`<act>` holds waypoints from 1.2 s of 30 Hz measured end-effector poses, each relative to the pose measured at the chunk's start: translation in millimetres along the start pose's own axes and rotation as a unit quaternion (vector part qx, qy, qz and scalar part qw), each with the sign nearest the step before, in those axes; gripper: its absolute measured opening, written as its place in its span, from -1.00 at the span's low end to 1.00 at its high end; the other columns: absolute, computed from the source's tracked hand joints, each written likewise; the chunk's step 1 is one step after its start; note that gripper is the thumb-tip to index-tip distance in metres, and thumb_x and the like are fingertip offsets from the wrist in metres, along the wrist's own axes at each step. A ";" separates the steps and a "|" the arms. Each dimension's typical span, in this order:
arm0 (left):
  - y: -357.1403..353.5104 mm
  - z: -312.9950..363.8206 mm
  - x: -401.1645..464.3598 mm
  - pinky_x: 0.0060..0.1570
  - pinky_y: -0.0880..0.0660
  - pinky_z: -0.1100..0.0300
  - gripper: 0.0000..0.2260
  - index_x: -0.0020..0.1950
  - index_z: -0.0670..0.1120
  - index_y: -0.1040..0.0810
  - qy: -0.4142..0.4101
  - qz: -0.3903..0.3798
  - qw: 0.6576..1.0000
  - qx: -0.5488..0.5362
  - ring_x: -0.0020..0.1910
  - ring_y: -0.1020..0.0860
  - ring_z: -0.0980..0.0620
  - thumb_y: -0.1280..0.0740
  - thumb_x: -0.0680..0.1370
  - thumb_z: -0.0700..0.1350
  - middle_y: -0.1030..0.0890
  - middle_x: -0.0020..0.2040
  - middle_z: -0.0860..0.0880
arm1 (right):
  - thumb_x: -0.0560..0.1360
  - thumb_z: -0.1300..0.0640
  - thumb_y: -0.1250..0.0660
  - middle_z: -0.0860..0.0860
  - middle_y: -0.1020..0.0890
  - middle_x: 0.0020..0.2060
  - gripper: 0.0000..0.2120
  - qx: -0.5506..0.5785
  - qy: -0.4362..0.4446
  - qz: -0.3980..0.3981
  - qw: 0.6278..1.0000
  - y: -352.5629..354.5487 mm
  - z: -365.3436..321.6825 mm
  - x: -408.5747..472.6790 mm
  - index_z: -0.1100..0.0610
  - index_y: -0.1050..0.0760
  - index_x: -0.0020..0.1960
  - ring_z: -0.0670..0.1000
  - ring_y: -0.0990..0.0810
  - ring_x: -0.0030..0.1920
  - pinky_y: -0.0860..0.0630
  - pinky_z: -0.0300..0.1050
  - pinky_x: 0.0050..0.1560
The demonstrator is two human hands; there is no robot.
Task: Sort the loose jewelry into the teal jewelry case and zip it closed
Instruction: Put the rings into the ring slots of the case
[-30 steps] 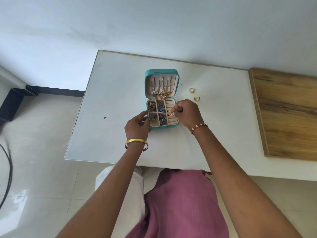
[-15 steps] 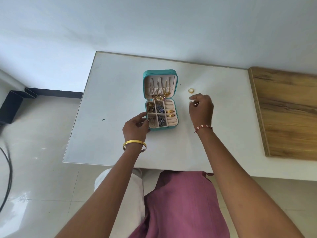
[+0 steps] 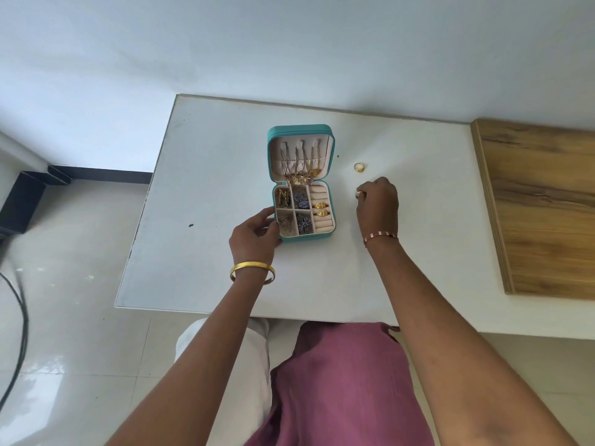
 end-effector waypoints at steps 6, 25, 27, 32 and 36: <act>-0.8 1.4 -0.9 -0.03 -0.57 0.10 -0.73 0.17 -0.13 -0.58 -0.001 0.001 1.000 -0.003 -0.15 -0.61 -0.01 -0.31 0.49 -0.29 -0.63 -0.10 -0.05 | 0.47 0.30 -0.28 0.23 -0.64 -0.07 -0.83 0.144 -0.054 0.011 0.988 6.9 -7.4 -10.8 0.30 -0.61 -0.02 0.17 -0.58 -0.01 -0.43 -0.16 0.01; -0.4 0.0 -1.1 -0.01 -0.57 0.11 -0.73 0.18 -0.15 -0.57 0.010 -0.010 1.000 -0.020 -0.11 -0.62 -0.03 -0.30 0.49 -0.29 -0.63 -0.07 -0.07 | 0.48 0.26 -0.31 0.23 -0.55 -0.04 -0.73 0.117 -0.010 -0.073 0.990 8.7 -11.0 -31.6 0.23 -0.55 0.17 0.13 -0.55 -0.06 -0.36 -0.27 -0.03; -0.4 -0.5 -1.1 -0.03 -0.57 0.13 -0.73 0.18 -0.14 -0.57 0.008 -0.008 1.000 -0.018 -0.12 -0.61 -0.02 -0.30 0.49 -0.29 -0.63 -0.06 -0.07 | 0.50 0.27 -0.29 0.25 -0.54 -0.02 -0.78 0.094 0.007 -0.079 0.992 5.8 -12.3 -34.1 0.25 -0.58 0.12 0.18 -0.55 -0.02 -0.39 -0.22 -0.02; -0.1 -0.8 -0.8 -0.04 -0.57 0.14 -0.73 0.18 -0.14 -0.57 0.003 -0.009 1.000 -0.013 -0.14 -0.61 0.01 -0.30 0.50 -0.29 -0.62 -0.08 -0.04 | 0.44 0.29 -0.36 0.23 -0.57 -0.11 -0.88 0.120 -0.029 -0.038 0.992 6.5 -7.7 -45.6 0.26 -0.60 -0.04 0.15 -0.56 -0.12 -0.32 -0.29 -0.15; 0.4 -1.2 -0.1 -0.04 -0.57 0.14 -0.73 0.17 -0.14 -0.57 0.003 -0.008 1.000 -0.014 -0.14 -0.61 0.01 -0.30 0.49 -0.29 -0.62 -0.09 -0.03 | 0.40 0.36 -0.38 0.23 -0.63 -0.16 -0.94 0.219 -0.099 -0.010 0.971 10.8 -5.4 -52.7 0.30 -0.60 -0.12 0.16 -0.60 -0.18 -0.54 -0.14 -0.16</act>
Point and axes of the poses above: each hand's wrist, its own x-axis towards the middle knuckle, its own y-axis out of the back of the hand, z = x × y, the point moved 2 cm from there along x, towards the middle knuckle
